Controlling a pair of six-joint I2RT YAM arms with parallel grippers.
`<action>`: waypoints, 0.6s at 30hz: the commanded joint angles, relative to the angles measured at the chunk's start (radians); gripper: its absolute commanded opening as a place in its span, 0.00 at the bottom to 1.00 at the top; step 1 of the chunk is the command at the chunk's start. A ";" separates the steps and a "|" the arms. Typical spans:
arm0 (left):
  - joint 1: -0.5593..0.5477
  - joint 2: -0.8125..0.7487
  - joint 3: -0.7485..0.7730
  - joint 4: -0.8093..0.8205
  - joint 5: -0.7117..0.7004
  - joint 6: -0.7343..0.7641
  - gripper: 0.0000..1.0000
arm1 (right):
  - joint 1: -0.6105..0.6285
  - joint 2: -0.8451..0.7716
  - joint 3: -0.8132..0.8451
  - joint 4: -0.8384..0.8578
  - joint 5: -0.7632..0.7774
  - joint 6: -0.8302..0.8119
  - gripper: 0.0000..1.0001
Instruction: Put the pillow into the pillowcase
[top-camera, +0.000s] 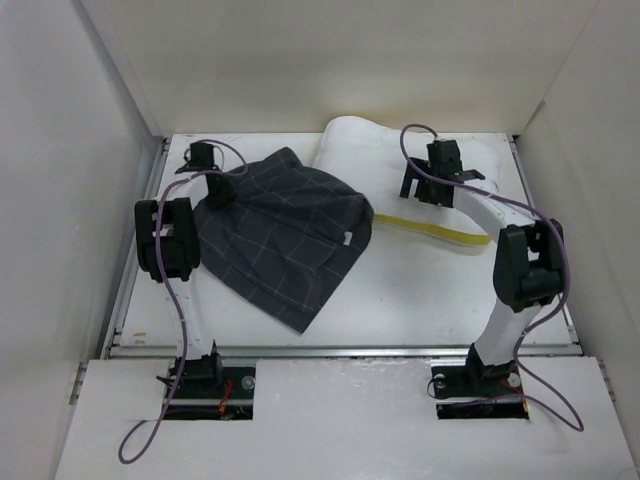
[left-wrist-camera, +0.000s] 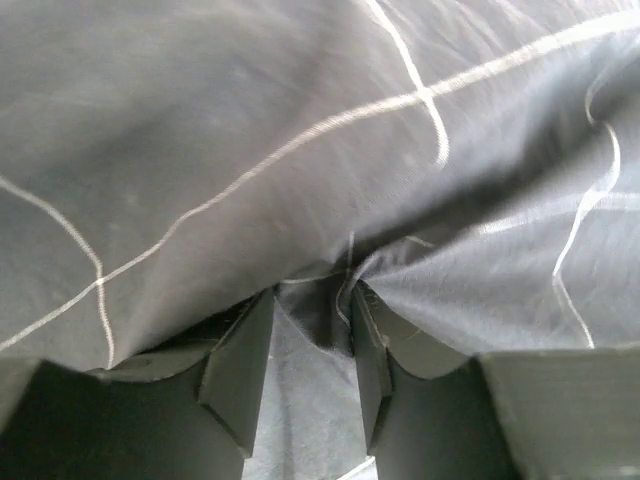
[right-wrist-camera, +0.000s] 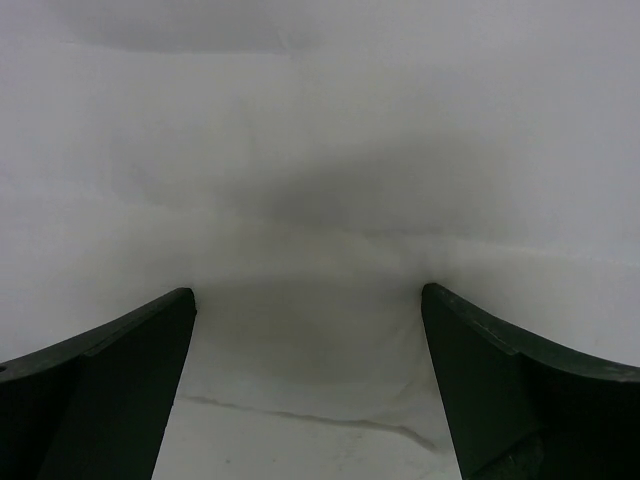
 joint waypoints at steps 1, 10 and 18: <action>0.142 -0.004 -0.036 -0.095 -0.100 -0.030 0.33 | -0.057 0.043 0.060 0.022 -0.021 0.050 1.00; 0.251 -0.176 -0.192 -0.010 -0.009 -0.013 0.42 | -0.205 0.046 0.025 0.046 -0.064 0.024 1.00; 0.040 -0.487 -0.252 0.070 0.026 0.136 0.99 | -0.076 -0.173 -0.021 0.175 -0.095 -0.240 1.00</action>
